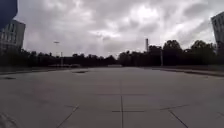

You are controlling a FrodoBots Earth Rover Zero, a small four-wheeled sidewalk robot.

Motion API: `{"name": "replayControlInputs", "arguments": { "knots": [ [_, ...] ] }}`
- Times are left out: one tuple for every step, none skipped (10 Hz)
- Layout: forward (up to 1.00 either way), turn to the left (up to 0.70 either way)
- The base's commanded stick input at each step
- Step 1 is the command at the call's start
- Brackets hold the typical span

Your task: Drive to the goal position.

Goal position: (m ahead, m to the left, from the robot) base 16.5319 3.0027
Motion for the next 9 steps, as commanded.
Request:
{"name": "replayControlInputs", "arguments": {
  "knots": [
    [0.70, 0.00],
    [0.70, 0.00],
    [0.70, 0.00],
    [0.70, 0.00],
    [0.70, 0.00],
    [0.70, 0.00],
    [0.70, 0.00],
    [0.70, 0.00],
    [0.70, 0.00]
  ]
}}
